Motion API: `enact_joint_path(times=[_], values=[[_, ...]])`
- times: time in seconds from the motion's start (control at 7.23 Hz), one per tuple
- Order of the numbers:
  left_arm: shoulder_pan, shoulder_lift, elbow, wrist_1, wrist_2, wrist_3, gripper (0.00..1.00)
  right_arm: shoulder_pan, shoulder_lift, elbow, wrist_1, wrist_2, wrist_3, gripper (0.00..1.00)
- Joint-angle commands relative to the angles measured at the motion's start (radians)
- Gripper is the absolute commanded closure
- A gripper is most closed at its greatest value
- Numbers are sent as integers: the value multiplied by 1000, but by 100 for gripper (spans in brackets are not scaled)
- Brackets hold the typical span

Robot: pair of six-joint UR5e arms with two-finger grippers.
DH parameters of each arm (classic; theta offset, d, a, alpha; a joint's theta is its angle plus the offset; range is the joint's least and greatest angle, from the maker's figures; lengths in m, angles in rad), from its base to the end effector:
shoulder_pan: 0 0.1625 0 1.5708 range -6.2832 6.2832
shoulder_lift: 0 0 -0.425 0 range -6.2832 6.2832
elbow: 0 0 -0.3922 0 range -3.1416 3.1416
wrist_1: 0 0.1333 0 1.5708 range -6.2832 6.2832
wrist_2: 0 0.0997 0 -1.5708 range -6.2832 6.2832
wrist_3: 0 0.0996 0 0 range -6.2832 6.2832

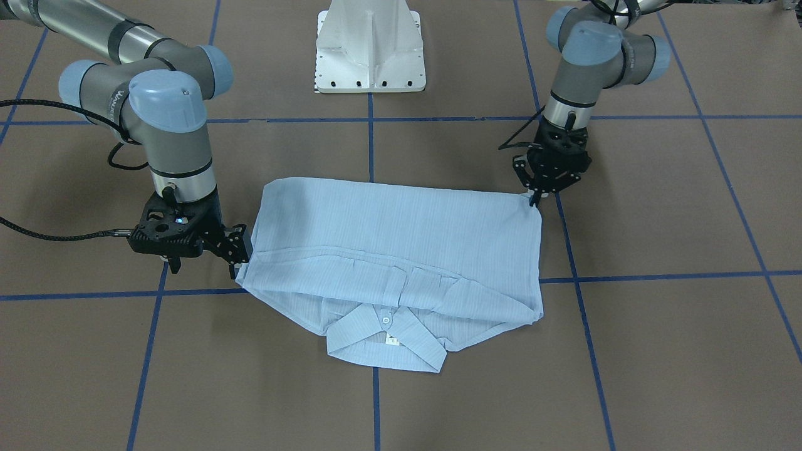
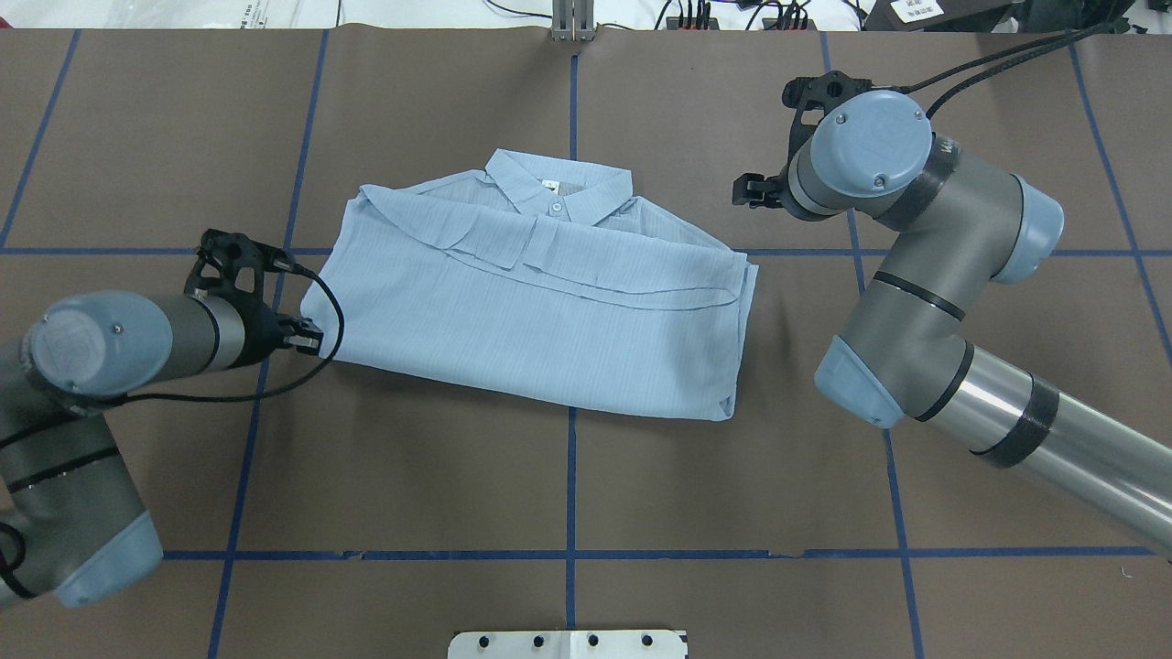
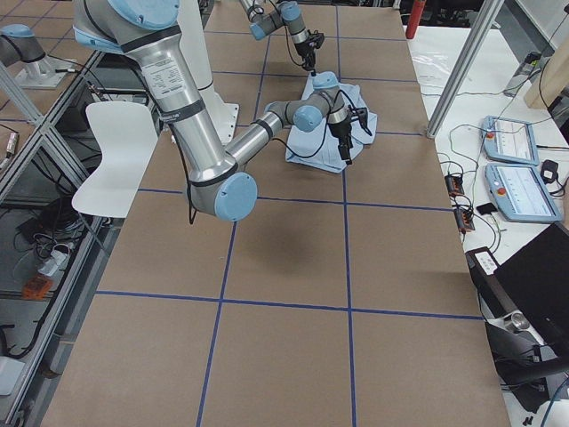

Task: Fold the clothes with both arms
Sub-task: 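Grasp the folded shirt's side edge with the left gripper and drag it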

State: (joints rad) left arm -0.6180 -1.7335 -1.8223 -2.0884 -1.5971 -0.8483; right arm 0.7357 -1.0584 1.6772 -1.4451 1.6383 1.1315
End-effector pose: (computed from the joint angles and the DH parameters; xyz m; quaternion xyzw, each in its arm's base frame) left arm 0.3866 -0.4352 0.4034 0.2698 0.3593 0.0526 0.8918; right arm -0.4106 -0.5425 0.3109 0.1753 -0.3200 0.1253 0.9226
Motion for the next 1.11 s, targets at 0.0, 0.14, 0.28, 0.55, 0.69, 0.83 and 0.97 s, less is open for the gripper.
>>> enact_joint_path(times=[0.0,0.14,0.28,0.55,0.69,0.83,0.97], values=[[-165,-148,184,-5,0,151,100,-24,29,2,44,0,46,0],[-204,-247,310,-9,0,169,100,-41,41,-1,51,-2,69,0],[-224,-323,408,-12,9,167,100,-50,55,-7,52,-2,73,0],[-267,-465,675,-157,34,167,100,-58,63,-11,51,-2,97,0],[-290,-522,761,-176,34,179,100,-65,69,-13,51,-3,102,0],[-337,-522,764,-186,26,304,100,-76,86,-14,51,-3,126,0],[-354,-496,762,-265,23,371,29,-82,101,-33,55,-6,173,0]])
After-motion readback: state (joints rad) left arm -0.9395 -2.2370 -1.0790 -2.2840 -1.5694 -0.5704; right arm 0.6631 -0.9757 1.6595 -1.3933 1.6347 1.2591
